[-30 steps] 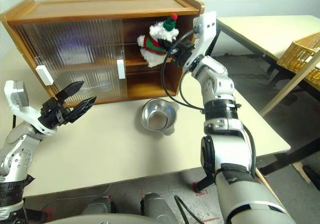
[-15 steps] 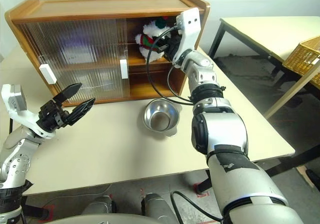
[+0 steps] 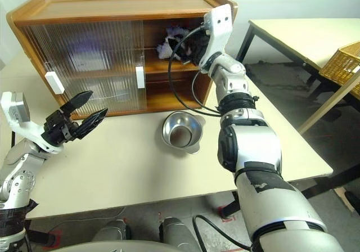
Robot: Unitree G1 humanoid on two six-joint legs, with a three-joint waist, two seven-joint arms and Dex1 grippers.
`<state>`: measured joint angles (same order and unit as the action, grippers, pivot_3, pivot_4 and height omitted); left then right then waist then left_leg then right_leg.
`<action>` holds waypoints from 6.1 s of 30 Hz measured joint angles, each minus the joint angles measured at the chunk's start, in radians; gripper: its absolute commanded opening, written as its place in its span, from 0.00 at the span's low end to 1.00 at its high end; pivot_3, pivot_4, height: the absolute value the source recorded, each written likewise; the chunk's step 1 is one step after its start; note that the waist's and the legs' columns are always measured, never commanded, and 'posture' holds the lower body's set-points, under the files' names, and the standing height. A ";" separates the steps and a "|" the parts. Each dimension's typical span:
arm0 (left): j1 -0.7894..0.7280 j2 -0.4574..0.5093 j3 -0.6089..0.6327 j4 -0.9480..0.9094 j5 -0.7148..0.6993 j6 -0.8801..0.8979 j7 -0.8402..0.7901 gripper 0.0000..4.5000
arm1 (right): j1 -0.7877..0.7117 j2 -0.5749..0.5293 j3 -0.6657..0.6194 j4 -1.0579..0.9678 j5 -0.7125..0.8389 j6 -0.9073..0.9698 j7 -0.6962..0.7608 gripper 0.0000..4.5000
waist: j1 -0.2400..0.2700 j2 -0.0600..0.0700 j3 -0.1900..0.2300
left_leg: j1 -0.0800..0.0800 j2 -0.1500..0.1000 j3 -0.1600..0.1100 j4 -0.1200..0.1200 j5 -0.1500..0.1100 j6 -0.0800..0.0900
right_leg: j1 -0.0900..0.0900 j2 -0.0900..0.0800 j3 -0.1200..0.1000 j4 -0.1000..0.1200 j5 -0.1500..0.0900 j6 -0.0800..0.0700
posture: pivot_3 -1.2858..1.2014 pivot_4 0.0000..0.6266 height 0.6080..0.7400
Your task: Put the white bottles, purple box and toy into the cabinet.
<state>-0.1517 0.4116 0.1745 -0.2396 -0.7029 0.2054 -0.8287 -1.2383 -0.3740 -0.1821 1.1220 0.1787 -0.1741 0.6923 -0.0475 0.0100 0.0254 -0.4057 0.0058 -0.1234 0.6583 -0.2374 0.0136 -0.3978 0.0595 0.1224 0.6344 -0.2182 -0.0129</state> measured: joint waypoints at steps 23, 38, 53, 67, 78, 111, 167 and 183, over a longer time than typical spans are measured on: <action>0.002 0.006 -0.005 0.010 -0.003 0.015 -0.037 1.00 | 0.819 -0.061 -0.277 -1.161 0.746 1.163 -0.142 1.00 | -0.023 -0.003 0.003 | 0.010 -0.002 0.001 0.004 0.000 0.000 | 0.012 0.001 0.003 -0.001 -0.008 0.016 | 0.47 0.08 1.00; 0.012 0.013 0.000 0.009 -0.004 0.026 -0.038 1.00 | 1.018 0.002 -0.437 -1.107 1.110 1.414 -0.342 1.00 | -0.023 -0.002 0.003 | 0.003 -0.002 0.000 0.000 -0.005 -0.004 | 0.005 0.001 0.003 -0.001 -0.017 0.019 | 0.47 0.08 1.00; 0.016 0.027 0.005 0.009 -0.006 0.035 -0.042 1.00 | 1.203 -0.067 -0.425 -1.082 1.201 1.477 -0.346 1.00 | -0.020 -0.004 0.005 | 0.002 -0.002 -0.001 0.000 -0.010 -0.008 | 0.005 0.001 0.003 -0.001 -0.022 0.019 | 0.47 0.10 1.00; 0.016 0.038 0.005 0.008 -0.006 0.042 -0.042 1.00 | 1.193 -0.057 -0.346 -1.037 1.191 1.478 -0.315 1.00 | -0.021 -0.004 0.008 | 0.001 -0.002 -0.001 0.000 -0.013 -0.007 | 0.004 0.001 0.003 -0.001 -0.025 0.019 | 0.47 0.10 1.00; 0.026 0.045 0.008 0.000 -0.007 0.044 -0.038 1.00 | 1.138 -0.020 -0.312 -1.037 1.192 1.475 -0.357 1.00 | -0.013 -0.004 0.008 | 0.001 -0.002 -0.002 0.000 -0.013 -0.007 | 0.004 0.001 0.003 -0.001 -0.025 0.020 | 0.48 0.10 1.00; 0.015 0.045 0.008 -0.002 -0.006 0.045 -0.037 1.00 | 1.084 -0.043 -0.303 -0.959 1.093 1.403 -0.246 0.05 | -0.012 -0.004 0.008 | 0.002 -0.002 -0.001 0.001 -0.012 -0.006 | 0.005 0.001 0.002 0.000 -0.023 0.020 | 0.47 0.07 1.00; 0.022 0.059 0.008 -0.018 -0.005 0.052 -0.020 1.00 | 1.015 0.030 -0.247 -0.899 1.004 1.499 -0.161 0.00 | -0.008 -0.006 0.007 | 0.006 -0.002 -0.001 0.003 -0.012 -0.006 | 0.008 0.001 0.002 0.001 -0.021 0.018 | 0.48 0.09 1.00; 0.022 0.059 0.007 -0.018 -0.002 0.049 -0.028 1.00 | 0.920 0.081 -0.328 -0.800 1.019 1.473 -0.220 0.00 | -0.012 -0.005 0.007 | 0.005 -0.002 -0.002 0.001 -0.012 -0.006 | 0.005 0.001 0.003 0.001 -0.017 0.011 | 0.48 0.07 1.00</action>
<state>-0.1299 0.4706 0.1819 -0.2571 -0.7052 0.2540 -0.8563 -0.3185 -0.2933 -0.5101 0.3218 1.1980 1.2990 0.4725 -0.0594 0.0049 0.0325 -0.4007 0.0037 -0.1249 0.6594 -0.2491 0.0078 -0.3926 0.0607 0.1250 0.6350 -0.2350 -0.0015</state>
